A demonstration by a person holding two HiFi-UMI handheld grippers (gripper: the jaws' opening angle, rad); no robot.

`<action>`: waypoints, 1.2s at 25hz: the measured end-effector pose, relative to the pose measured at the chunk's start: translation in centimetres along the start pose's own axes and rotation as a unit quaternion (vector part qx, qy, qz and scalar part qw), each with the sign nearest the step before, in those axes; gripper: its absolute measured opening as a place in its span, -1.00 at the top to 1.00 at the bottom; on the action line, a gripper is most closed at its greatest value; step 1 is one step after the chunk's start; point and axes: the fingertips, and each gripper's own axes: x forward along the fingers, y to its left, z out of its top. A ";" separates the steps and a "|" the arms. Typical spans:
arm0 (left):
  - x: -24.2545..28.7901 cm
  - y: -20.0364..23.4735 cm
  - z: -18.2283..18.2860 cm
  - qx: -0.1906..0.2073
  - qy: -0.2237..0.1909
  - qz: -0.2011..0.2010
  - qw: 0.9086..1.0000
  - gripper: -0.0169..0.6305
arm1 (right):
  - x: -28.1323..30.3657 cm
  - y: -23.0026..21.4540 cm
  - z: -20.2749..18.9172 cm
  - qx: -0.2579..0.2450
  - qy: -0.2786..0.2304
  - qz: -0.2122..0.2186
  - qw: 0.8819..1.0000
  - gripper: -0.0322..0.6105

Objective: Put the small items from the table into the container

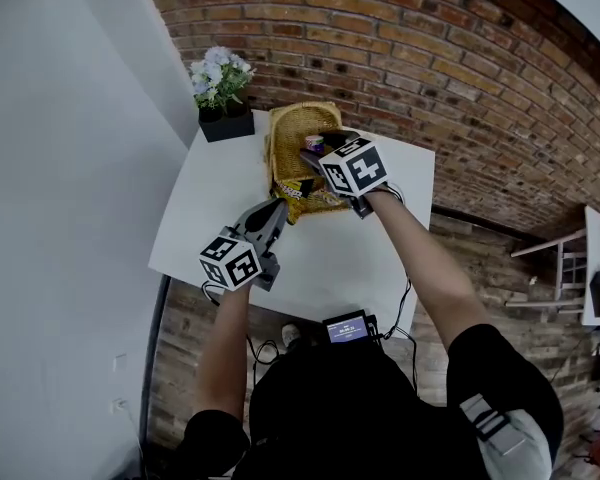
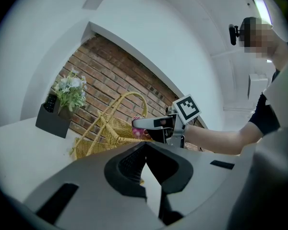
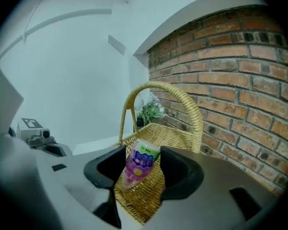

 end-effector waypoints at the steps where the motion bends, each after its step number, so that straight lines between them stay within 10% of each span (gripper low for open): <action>1: 0.0 0.0 0.0 0.000 0.000 0.000 1.000 0.92 | 0.2 0.1 -0.1 -0.011 0.006 -0.003 1.000 0.18; 11: -0.5 0.1 -0.5 -0.006 -0.001 0.000 1.000 0.92 | 1.0 0.8 -0.3 -0.069 0.032 -0.026 0.997 0.18; 21: -1.4 0.5 -0.8 -0.009 -0.004 0.008 1.000 0.92 | 2.0 4.3 0.5 -0.227 0.029 -0.033 0.973 0.20; 30: -2.9 1.3 -0.4 -0.009 -0.009 0.023 1.000 0.92 | 3.6 4.8 -0.1 -0.220 0.042 -0.019 0.974 0.28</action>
